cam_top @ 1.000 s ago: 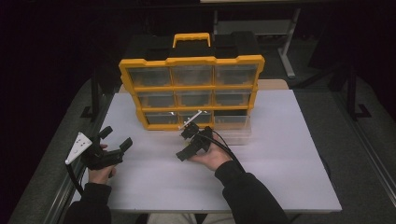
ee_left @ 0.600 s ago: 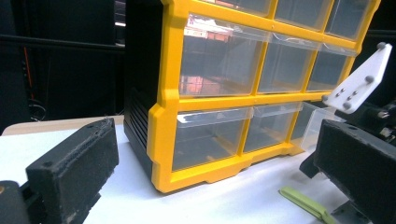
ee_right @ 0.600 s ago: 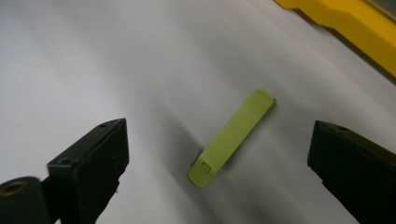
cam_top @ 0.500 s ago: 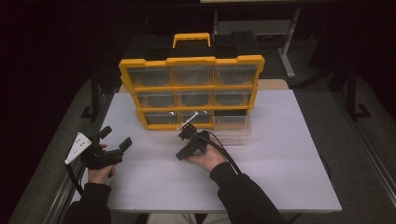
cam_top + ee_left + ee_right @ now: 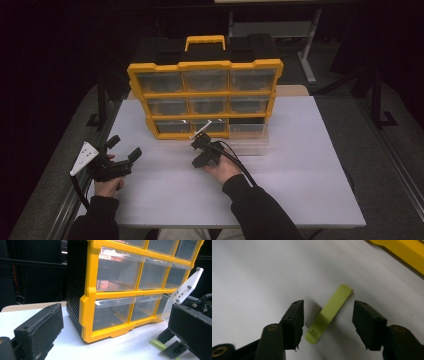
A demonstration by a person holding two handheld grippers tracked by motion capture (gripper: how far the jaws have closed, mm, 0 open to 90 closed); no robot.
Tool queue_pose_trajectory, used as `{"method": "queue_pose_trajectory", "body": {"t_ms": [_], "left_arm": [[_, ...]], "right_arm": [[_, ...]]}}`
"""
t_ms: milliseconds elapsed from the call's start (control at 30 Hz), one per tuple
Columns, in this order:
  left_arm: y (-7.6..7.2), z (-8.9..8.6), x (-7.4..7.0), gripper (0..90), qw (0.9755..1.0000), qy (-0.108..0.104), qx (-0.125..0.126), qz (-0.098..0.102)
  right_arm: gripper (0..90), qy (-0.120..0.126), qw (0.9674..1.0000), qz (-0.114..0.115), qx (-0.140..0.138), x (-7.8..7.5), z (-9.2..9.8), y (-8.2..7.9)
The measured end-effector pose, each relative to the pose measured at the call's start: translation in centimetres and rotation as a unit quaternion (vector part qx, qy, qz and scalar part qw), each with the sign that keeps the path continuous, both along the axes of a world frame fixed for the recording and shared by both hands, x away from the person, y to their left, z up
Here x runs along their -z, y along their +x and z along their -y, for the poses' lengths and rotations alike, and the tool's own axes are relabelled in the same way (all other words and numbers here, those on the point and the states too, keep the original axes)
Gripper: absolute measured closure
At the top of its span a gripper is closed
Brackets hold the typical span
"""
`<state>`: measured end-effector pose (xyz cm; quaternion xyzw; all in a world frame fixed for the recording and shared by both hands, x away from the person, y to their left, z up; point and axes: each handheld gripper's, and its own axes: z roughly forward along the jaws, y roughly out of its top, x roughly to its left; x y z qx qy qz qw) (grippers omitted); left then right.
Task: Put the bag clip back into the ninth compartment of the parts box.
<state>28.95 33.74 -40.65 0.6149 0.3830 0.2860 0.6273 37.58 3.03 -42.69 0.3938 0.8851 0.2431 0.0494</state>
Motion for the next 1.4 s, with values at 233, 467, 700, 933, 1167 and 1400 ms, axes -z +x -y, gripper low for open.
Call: {"method": "queue_pose_trajectory", "body": {"t_ms": [233, 467, 700, 933, 1167, 1400], "left_arm": [[0.0, 0.0, 0.0, 0.0, 1.0000, 0.001, 0.000, -0.001], [0.1, 0.0, 0.1, 0.0, 1.0000, 0.003, -0.001, -0.002], [0.1, 0.0, 0.1, 0.0, 1.0000, 0.001, -0.001, -0.002], [0.1, 0.0, 0.1, 0.0, 1.0000, 0.002, 0.002, -0.001], [0.0, -0.1, 0.1, 0.0, 1.0000, -0.005, -0.001, 0.000], [0.1, -0.2, 0.2, 0.0, 1.0000, -0.007, 0.000, -0.003]], "right_arm": [[70.2, -0.015, 0.9998, 0.006, -0.010, -0.1, -0.2, -0.2], [76.9, -0.016, 0.9998, 0.001, -0.012, -0.2, -0.1, -0.3], [77.0, 0.003, 0.9998, -0.014, -0.016, -0.9, 0.3, -0.3], [77.1, 0.034, 0.9988, -0.025, -0.025, -1.8, 0.6, -0.7], [77.1, 0.034, 0.9986, -0.023, -0.034, -3.1, 1.3, -1.3], [77.0, 0.050, 0.9978, -0.026, -0.034, -4.1, 2.2, -1.4]]}}
